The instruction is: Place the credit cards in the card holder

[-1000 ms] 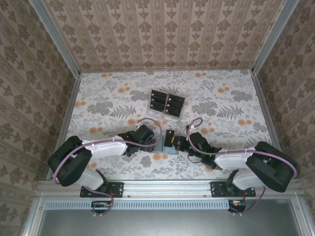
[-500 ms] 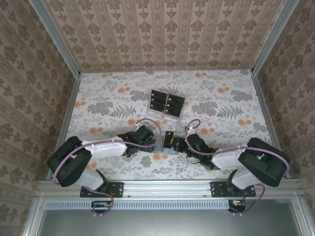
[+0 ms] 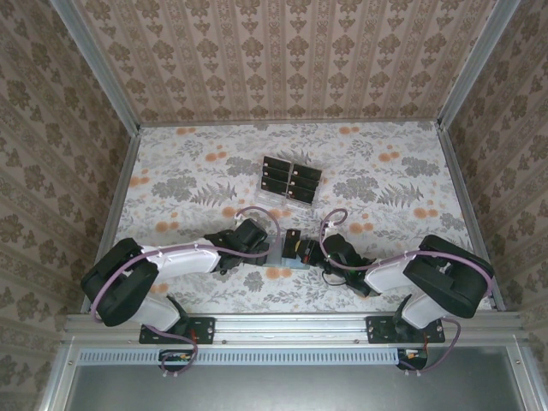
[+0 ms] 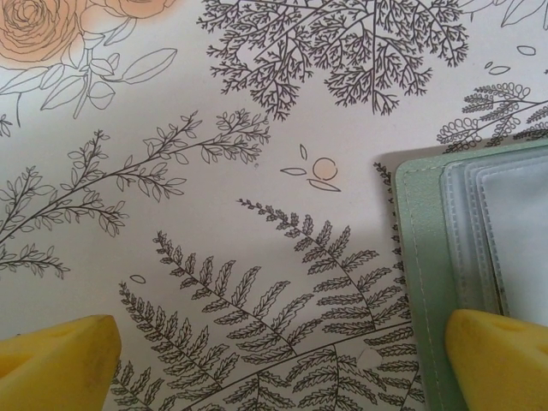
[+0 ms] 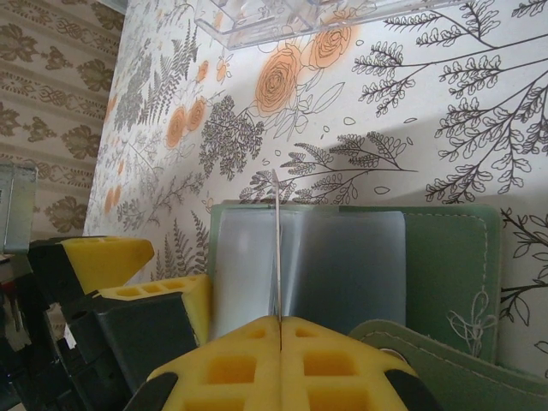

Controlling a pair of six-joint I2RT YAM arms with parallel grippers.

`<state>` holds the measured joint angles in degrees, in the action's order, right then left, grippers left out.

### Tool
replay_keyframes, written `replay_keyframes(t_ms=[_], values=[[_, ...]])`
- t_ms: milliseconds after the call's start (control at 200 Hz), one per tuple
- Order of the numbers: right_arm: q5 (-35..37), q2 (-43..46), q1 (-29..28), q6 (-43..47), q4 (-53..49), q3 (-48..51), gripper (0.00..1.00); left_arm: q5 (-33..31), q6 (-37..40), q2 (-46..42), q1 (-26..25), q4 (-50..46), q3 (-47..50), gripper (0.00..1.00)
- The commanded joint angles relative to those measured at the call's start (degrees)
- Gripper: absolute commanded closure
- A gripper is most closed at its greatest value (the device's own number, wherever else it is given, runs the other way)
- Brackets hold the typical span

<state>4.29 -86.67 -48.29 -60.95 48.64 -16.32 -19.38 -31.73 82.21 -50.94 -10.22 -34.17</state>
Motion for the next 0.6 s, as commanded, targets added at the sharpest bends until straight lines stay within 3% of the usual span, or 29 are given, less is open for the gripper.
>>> replay_keyframes(t_ms=[0, 595], values=[[-0.2, -1.0, -0.7, -1.6, 3.6, 1.1, 1.0, -0.6, -0.9, -0.8, -0.2, -2.1, 1.2, 0.0], [3.5, 12.0, -0.7, 0.6, -8.0, 3.1, 1.0, 0.1, 1.0, -6.3, -0.2, -5.0, -1.7, 0.0]])
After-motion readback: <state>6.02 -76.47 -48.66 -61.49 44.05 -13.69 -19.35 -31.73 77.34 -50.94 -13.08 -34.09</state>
